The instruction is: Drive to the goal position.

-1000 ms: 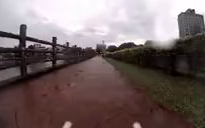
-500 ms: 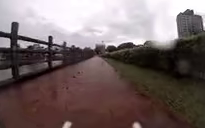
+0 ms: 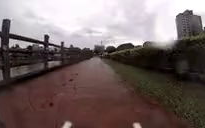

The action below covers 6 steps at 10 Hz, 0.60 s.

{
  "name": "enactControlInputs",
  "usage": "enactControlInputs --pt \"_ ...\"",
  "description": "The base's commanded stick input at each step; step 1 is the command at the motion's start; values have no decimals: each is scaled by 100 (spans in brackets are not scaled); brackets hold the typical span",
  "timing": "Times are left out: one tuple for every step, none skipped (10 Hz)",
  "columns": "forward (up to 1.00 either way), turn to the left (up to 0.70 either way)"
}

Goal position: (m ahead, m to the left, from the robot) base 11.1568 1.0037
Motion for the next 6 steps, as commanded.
enactControlInputs --pt "50 0" --pt "50 10" --pt "50 30" --pt "50 47" --pt "50 45" --pt "50 7"
